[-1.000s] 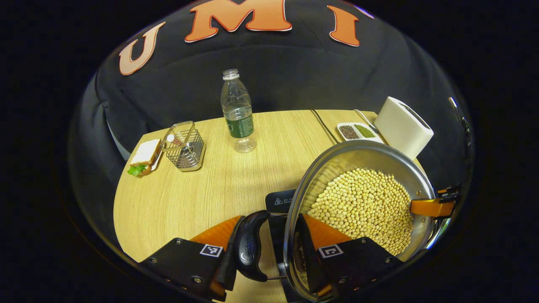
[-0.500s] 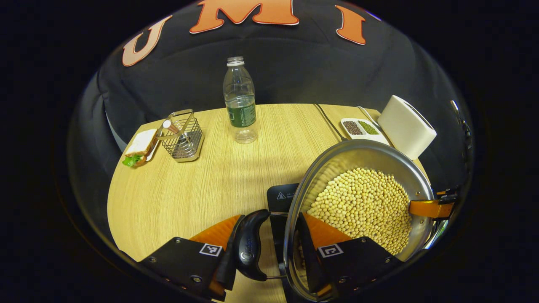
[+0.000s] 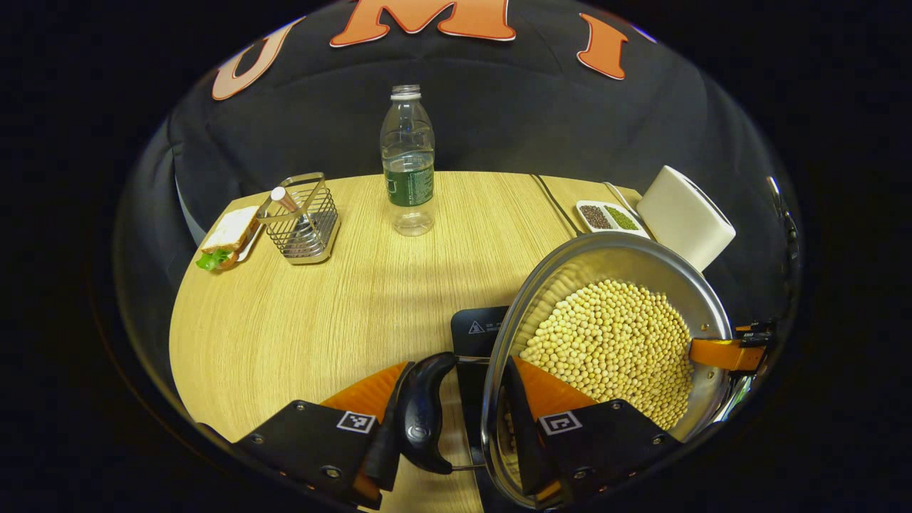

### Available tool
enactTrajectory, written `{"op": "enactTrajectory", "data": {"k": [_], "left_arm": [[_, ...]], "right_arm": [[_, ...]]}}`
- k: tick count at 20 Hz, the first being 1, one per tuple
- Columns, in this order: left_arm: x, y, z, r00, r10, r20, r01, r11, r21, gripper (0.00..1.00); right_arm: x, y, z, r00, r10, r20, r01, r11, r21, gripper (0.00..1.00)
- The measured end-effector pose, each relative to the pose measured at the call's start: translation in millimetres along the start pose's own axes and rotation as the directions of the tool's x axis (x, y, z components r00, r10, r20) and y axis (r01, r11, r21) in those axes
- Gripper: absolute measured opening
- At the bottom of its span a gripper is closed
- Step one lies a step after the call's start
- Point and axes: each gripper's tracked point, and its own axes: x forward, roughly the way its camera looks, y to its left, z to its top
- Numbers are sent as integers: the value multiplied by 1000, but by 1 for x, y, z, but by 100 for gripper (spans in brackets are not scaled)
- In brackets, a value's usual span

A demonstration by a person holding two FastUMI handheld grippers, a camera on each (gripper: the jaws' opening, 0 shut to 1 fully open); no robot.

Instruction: First push the handle of the pot to place it horizontally, then grasp the pot with both hands and set it on the induction cooktop.

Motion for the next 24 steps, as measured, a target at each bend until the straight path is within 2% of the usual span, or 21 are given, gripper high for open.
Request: {"op": "enactTrajectory", "data": {"k": [2, 5, 7, 9, 18, 24], "left_arm": [[-1, 0, -1, 1000, 12, -3, -12, 1000, -3, 70], [-3, 0, 1, 999, 46, -2, -46, 998, 36, 76], [-4, 0, 4, 998, 66, 4, -66, 996, 57, 77], [-8, 0, 4, 998, 66, 9, -66, 996, 54, 78], [-45, 11, 20, 994, 68, 85, -72, 996, 45, 78], [-75, 20, 41, 980, 101, 173, -116, 990, 81, 78]], "right_arm": [[2, 4, -4, 1000, -1, 1, 1, 1000, -4, 70], [0, 11, -14, 1000, 29, -1, -29, 999, 22, 84], [-2, 16, -22, 998, 59, -8, -59, 996, 68, 88], [-3, 12, -27, 998, 57, 0, -57, 994, 90, 90], [-30, -4, -13, 993, 14, 113, -24, 996, 81, 90], [-56, -8, 15, 970, -12, 242, 11, 1000, 5, 91]]}}
